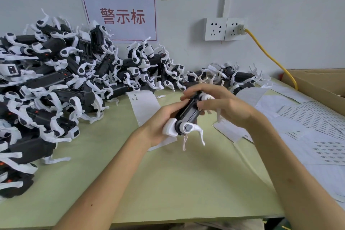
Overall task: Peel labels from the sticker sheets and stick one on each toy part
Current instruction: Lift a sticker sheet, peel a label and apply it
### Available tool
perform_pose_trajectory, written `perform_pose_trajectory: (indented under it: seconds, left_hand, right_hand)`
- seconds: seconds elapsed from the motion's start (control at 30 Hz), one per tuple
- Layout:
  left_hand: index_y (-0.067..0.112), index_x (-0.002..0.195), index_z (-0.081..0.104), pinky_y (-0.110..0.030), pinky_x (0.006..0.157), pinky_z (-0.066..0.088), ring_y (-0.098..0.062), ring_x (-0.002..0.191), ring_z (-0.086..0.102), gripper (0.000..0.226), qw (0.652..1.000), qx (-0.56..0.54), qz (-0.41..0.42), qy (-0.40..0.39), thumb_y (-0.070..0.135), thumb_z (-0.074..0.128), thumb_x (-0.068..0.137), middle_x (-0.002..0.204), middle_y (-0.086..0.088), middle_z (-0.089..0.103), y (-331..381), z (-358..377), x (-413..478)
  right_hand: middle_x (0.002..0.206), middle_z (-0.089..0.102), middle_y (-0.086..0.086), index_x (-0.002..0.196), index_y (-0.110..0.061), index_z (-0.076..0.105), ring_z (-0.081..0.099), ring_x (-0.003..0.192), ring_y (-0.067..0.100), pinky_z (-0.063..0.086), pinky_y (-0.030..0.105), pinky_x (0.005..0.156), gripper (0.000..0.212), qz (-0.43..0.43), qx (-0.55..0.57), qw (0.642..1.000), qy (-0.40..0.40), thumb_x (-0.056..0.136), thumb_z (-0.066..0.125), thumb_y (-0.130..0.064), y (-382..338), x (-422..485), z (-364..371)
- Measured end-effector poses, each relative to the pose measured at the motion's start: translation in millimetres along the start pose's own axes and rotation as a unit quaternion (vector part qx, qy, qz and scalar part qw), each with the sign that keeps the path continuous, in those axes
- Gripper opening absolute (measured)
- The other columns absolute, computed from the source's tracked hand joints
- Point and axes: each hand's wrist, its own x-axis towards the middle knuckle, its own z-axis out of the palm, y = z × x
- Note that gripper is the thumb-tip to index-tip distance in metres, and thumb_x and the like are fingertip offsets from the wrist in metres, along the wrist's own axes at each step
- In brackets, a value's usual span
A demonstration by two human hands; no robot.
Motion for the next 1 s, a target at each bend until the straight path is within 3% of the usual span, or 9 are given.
perform_pose_trajectory:
  seconds: [0.13,0.23,0.33,0.47,0.57,0.7,0.77,0.9,1.0]
  left_hand:
    - [-0.004,0.123,0.06,-0.033,0.067,0.05,-0.025,0.064,0.066,0.078,0.997,0.012,-0.067,-0.038,0.064,0.038,0.092,0.109,-0.025,0.061,1.6,-0.8,-2.4]
    - [-0.003,0.127,0.062,-0.035,0.072,0.054,-0.032,0.074,0.067,0.088,0.995,-0.032,-0.078,-0.059,0.07,0.023,0.098,0.109,-0.026,0.064,-1.1,-2.9,-0.6]
    - [0.007,0.107,0.07,-0.034,0.066,0.053,-0.029,0.062,0.066,0.074,0.994,-0.101,-0.028,-0.002,0.065,0.024,0.103,0.091,-0.015,0.069,0.8,-7.4,4.6]
    - [0.007,0.109,0.061,-0.027,0.053,0.055,-0.024,0.06,0.067,0.041,0.973,-0.163,0.045,0.156,0.045,0.048,0.103,0.093,-0.016,0.067,3.1,-18.0,7.0]
    - [0.008,0.103,0.061,-0.03,0.058,0.059,-0.026,0.063,0.069,0.034,0.96,-0.174,0.064,0.209,0.04,0.052,0.102,0.088,-0.013,0.067,0.5,-18.3,7.8]
    - [0.007,0.113,0.063,-0.036,0.071,0.059,-0.028,0.071,0.073,0.036,0.951,-0.146,0.081,0.26,0.038,0.047,0.104,0.106,-0.013,0.069,-1.8,-22.9,10.2]
    - [0.007,0.112,0.063,-0.035,0.069,0.059,-0.027,0.07,0.073,0.036,0.949,-0.143,0.088,0.265,0.037,0.046,0.105,0.106,-0.013,0.068,-2.0,-23.9,10.3]
    - [0.006,0.114,0.062,-0.035,0.066,0.057,-0.027,0.067,0.071,0.039,0.954,-0.133,0.087,0.256,0.039,0.043,0.106,0.104,-0.012,0.068,-2.5,-20.1,11.2]
    - [0.006,0.115,0.062,-0.037,0.069,0.055,-0.026,0.067,0.07,0.04,0.957,-0.118,0.082,0.25,0.041,0.043,0.106,0.102,-0.012,0.068,-3.8,-18.4,11.3]
  right_hand:
    - [0.118,0.07,0.012,0.119,-0.019,0.071,0.071,0.095,0.025,0.058,0.042,0.091,0.035,0.11,0.021,0.992,-0.059,0.087,0.072,-0.032,6.4,-6.2,-18.9]
    - [0.111,0.074,0.014,0.115,-0.014,0.072,0.073,0.097,0.033,0.062,0.045,0.08,0.046,0.162,0.015,0.986,-0.039,0.087,0.071,-0.051,12.2,-7.3,-25.1]
    - [0.111,0.071,0.024,0.118,-0.012,0.069,0.074,0.086,0.04,0.061,0.037,0.059,0.055,0.179,0.028,0.983,0.023,0.089,0.065,-0.058,17.2,-6.6,-26.9]
    - [0.119,0.068,0.02,0.13,-0.009,0.059,0.072,0.086,0.04,0.059,0.035,0.06,0.051,0.174,0.095,0.98,-0.018,0.098,0.056,-0.049,24.0,-4.9,-27.5]
    - [0.114,0.071,0.017,0.13,-0.012,0.059,0.071,0.076,0.035,0.058,0.032,0.061,0.047,0.189,0.125,0.974,-0.027,0.099,0.05,-0.046,23.7,-1.3,-27.5]
    - [0.102,0.07,0.021,0.132,-0.006,0.052,0.064,0.057,0.024,0.051,0.025,0.046,0.046,0.196,0.229,0.948,0.1,0.105,0.037,-0.04,16.5,-4.6,-42.3]
    - [0.116,0.066,0.022,0.142,-0.002,0.046,0.071,0.072,0.029,0.057,0.028,0.056,0.055,0.098,0.381,0.894,0.216,0.103,0.042,-0.041,14.4,-13.9,-60.9]
    - [0.148,0.047,0.023,0.155,-0.01,0.031,0.062,0.118,0.052,0.05,0.052,0.103,0.063,-0.19,0.641,0.649,0.363,0.103,0.049,-0.042,15.4,-42.2,-93.9]
    - [0.14,0.059,0.016,0.15,-0.012,0.041,0.072,0.107,0.04,0.056,0.041,0.093,0.052,-0.09,0.582,0.66,0.467,0.104,0.047,-0.035,25.3,-42.4,-93.3]
